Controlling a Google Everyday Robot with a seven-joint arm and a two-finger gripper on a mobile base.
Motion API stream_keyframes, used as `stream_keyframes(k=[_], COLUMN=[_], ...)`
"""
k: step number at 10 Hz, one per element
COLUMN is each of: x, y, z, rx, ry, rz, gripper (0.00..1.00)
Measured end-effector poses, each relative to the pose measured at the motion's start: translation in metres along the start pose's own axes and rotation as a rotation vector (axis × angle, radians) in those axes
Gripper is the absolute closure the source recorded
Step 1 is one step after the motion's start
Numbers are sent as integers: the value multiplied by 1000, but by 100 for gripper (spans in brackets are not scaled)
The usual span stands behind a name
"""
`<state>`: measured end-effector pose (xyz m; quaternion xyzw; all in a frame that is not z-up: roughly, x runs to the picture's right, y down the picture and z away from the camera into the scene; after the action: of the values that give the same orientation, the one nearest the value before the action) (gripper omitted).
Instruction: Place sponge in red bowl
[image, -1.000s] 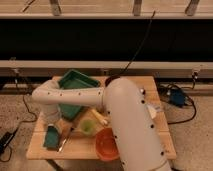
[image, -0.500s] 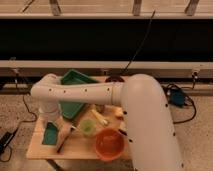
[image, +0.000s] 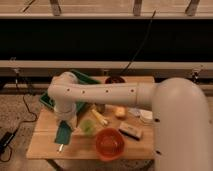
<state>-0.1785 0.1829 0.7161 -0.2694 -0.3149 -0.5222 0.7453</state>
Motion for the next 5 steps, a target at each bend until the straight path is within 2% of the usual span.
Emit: stream_keyframes(k=[3,5], x=[14,19], y=[66,102], z=[-20,-25], rx=[51,81], ry=[11,7], rz=[101,165], gripper=[100,100])
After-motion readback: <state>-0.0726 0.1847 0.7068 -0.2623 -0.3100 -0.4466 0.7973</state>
